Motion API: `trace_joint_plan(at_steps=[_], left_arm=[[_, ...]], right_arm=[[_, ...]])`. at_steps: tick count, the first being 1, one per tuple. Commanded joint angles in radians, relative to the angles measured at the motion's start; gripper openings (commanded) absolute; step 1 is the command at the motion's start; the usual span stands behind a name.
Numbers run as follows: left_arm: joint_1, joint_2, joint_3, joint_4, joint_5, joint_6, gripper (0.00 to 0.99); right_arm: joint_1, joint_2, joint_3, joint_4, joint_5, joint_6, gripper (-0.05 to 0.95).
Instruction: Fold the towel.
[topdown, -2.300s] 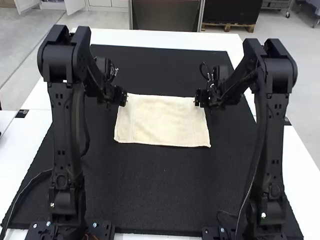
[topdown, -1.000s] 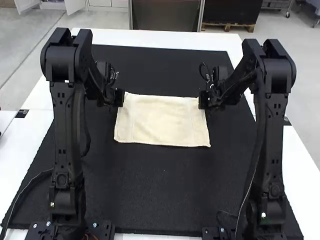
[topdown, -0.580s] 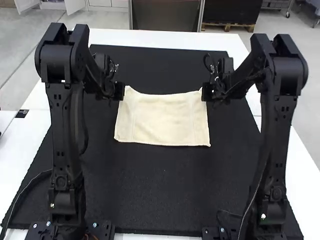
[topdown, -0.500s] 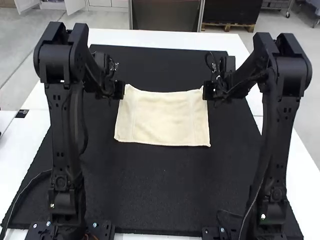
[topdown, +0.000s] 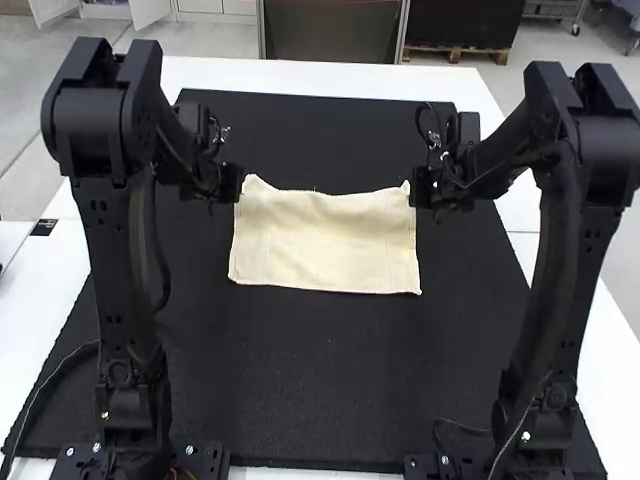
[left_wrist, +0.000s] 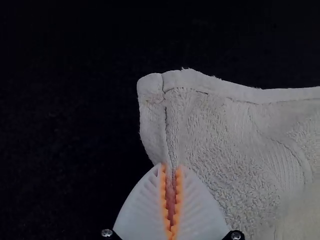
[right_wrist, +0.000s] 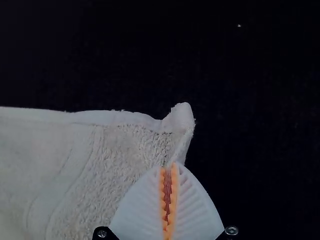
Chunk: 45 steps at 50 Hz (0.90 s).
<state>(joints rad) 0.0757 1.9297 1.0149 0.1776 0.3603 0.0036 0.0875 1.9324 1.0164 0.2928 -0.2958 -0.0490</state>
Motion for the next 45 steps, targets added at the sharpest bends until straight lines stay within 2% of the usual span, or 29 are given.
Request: trace_joint_plan(at_steps=[1,19,45], left_arm=[[0.027,-0.06,-0.018,-0.012,0.014,0.041,0.015],[0.032,-0.175,-0.104,-0.058,0.035,0.052,0.015],[0.033,-0.321,-0.233,-0.092,0.034,0.053,0.016]], right_arm=[[-0.011,-0.064,-0.013,-0.015,-0.028,0.006,-0.02],[-0.011,-0.173,-0.075,-0.08,-0.059,0.011,-0.02],[-0.04,-0.323,-0.208,-0.141,-0.105,0.031,-0.02]])
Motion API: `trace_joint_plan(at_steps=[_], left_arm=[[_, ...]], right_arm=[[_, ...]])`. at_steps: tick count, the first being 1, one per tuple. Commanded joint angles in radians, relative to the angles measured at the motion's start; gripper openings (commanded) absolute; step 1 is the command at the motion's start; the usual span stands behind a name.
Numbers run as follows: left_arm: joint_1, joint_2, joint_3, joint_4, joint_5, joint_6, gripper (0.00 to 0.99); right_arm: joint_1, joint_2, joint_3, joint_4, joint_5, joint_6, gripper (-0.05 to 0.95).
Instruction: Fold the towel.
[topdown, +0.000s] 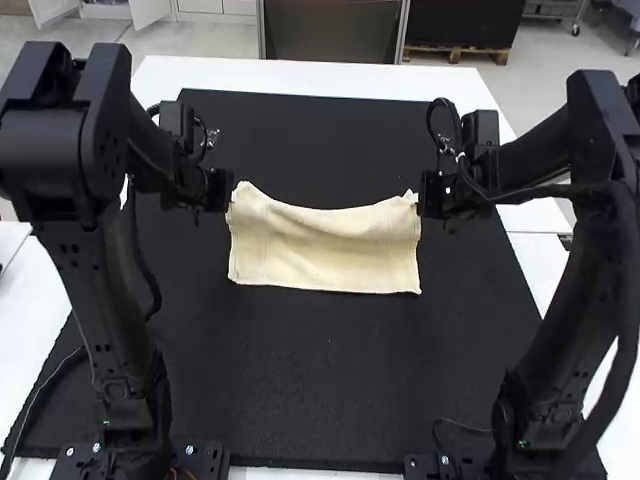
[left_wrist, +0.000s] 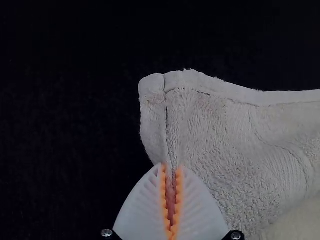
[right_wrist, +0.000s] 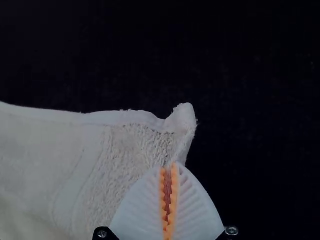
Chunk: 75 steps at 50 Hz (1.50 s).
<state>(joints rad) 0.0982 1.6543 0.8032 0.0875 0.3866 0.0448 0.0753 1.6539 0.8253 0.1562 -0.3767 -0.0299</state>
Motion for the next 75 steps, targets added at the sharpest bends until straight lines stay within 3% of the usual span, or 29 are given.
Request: trace_joint_plan(at_steps=[1,28,56,75], left_arm=[[0.011,-0.05,-0.024,-0.002,0.008,0.012,0.015],[0.011,-0.202,-0.139,-0.043,0.008,0.015,0.015],[0.009,-0.272,-0.263,-0.031,-0.006,0.023,0.015],[0.003,-0.272,-0.375,0.11,-0.051,0.021,0.016]], right_arm=[[-0.029,-0.049,-0.02,-0.006,-0.025,0.012,-0.02],[-0.071,-0.152,-0.13,-0.052,-0.068,0.004,-0.02],[-0.069,-0.167,-0.256,-0.015,-0.077,0.008,-0.02],[-0.069,-0.143,-0.322,0.074,-0.079,0.008,-0.02]])
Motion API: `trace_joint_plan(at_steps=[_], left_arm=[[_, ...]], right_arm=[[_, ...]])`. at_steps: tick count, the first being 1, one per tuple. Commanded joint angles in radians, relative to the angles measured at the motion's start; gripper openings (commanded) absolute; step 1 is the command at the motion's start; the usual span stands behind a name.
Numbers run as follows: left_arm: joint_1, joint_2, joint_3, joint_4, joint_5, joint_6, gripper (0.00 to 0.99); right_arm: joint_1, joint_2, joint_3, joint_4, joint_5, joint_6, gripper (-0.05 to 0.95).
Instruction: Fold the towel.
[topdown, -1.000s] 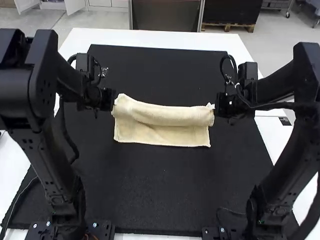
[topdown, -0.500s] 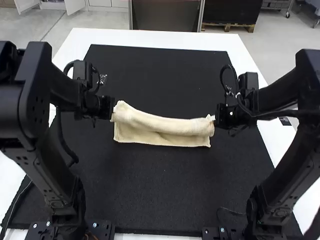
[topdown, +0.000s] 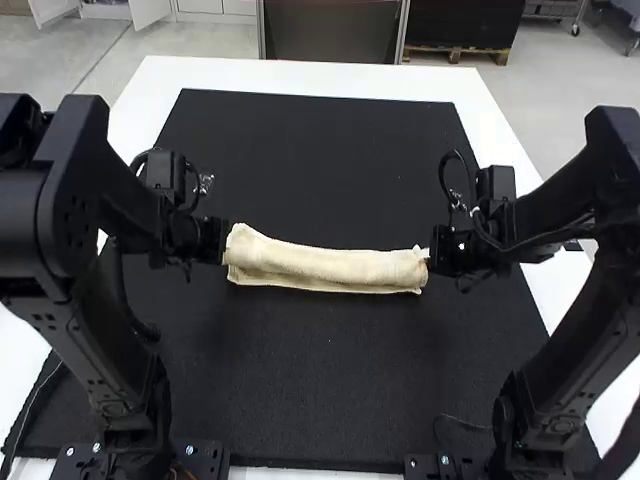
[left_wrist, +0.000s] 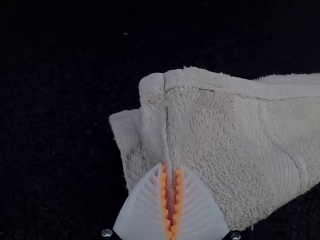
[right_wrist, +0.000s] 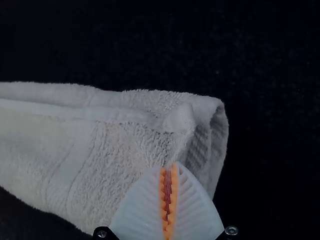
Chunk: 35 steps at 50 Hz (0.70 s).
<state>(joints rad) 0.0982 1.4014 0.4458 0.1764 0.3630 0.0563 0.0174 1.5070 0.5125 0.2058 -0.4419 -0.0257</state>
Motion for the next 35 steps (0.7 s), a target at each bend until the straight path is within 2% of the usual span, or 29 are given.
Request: trace_joint_plan(at_steps=[1,15,29,31,32,35], left_arm=[[0.003,-0.018,-0.024,0.028,-0.033,0.01,0.016],[0.001,0.001,-0.102,0.146,-0.075,0.01,0.02],[0.001,0.018,-0.127,0.218,-0.073,0.011,0.036],[0.001,0.018,-0.125,0.224,-0.073,0.01,0.11],[0.001,0.018,-0.124,0.227,-0.073,0.008,0.169],[0.001,0.018,-0.122,0.23,-0.07,0.002,0.252]], right_arm=[[-0.013,0.007,-0.011,0.029,-0.014,0.004,-0.02],[-0.013,0.019,-0.02,0.083,0.006,0.006,0.06],[-0.013,0.044,-0.023,0.084,0.011,0.004,0.07],[-0.013,0.044,-0.023,0.084,0.012,0.004,0.16],[-0.013,0.044,-0.023,0.083,0.012,0.006,0.24],[-0.014,0.042,-0.022,0.08,0.015,0.006,0.4]])
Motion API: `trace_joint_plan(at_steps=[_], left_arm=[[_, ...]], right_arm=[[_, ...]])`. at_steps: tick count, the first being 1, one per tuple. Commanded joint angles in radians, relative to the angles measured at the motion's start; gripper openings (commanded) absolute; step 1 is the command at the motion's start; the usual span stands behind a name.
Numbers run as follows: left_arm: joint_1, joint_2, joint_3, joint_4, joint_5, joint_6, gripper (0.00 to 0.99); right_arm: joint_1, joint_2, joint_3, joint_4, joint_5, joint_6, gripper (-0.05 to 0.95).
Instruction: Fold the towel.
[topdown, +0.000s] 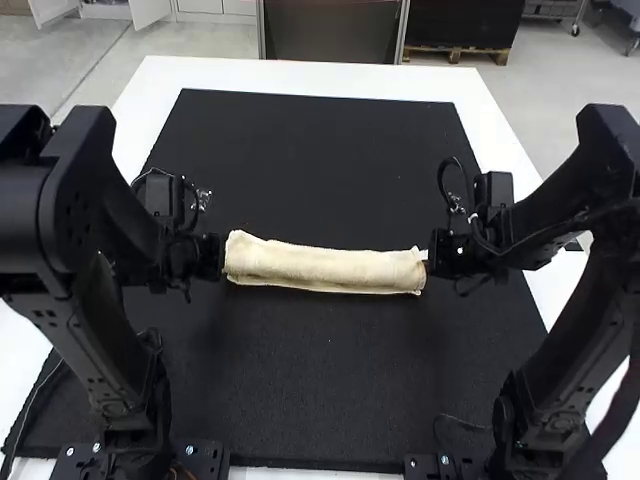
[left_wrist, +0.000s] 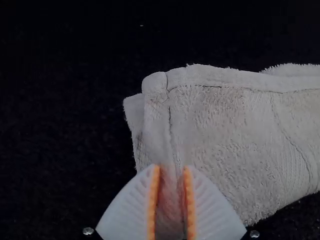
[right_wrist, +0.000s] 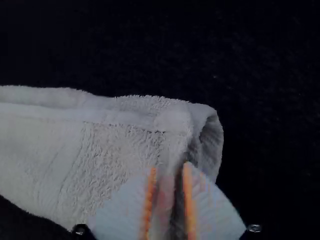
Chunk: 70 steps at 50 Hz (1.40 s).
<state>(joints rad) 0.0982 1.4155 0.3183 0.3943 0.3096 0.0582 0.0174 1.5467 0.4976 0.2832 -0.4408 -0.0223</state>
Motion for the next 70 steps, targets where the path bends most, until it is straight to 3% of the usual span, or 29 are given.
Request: trace_joint_plan(at_steps=[1,5,6,8,12,20,31,34,42,70], left_arm=[[0.001,0.002,0.007,0.012,-0.018,0.0,0.287],[0.003,0.003,0.01,0.014,-0.02,-0.001,0.49],[0.005,0.002,0.011,0.012,-0.02,-0.001,0.564],[0.006,0.003,0.018,0.006,-0.02,-0.003,0.803],[0.006,0.003,0.027,-0.005,-0.02,-0.003,0.969],[0.014,0.0,0.036,-0.005,-0.017,-0.02,0.97],[0.084,-0.02,0.073,-0.005,-0.003,-0.037,0.97],[0.104,-0.024,0.094,-0.009,0.006,-0.066,0.97],[0.141,-0.033,0.154,-0.046,0.033,-0.081,0.97],[0.146,-0.101,0.183,-0.098,0.045,-0.112,0.97]], right_arm=[[-0.016,0.003,-0.007,0.002,0.016,0.002,0.46],[-0.022,0.0,-0.005,0.001,0.017,0.004,0.65],[-0.025,0.001,-0.005,0.001,0.017,0.005,0.7],[-0.03,0.0,-0.002,-0.003,0.017,0.009,0.81],[-0.042,0.0,0.004,-0.012,0.013,0.009,0.91],[-0.054,0.0,0.016,-0.056,0.005,0.002,0.91],[-0.043,0.001,0.042,-0.116,-0.006,-0.028,0.91],[-0.039,0.004,0.047,-0.119,-0.009,-0.028,0.91],[-0.014,0.016,0.058,-0.119,-0.012,-0.028,0.91],[0.042,0.099,0.113,-0.113,-0.015,-0.011,0.91]])
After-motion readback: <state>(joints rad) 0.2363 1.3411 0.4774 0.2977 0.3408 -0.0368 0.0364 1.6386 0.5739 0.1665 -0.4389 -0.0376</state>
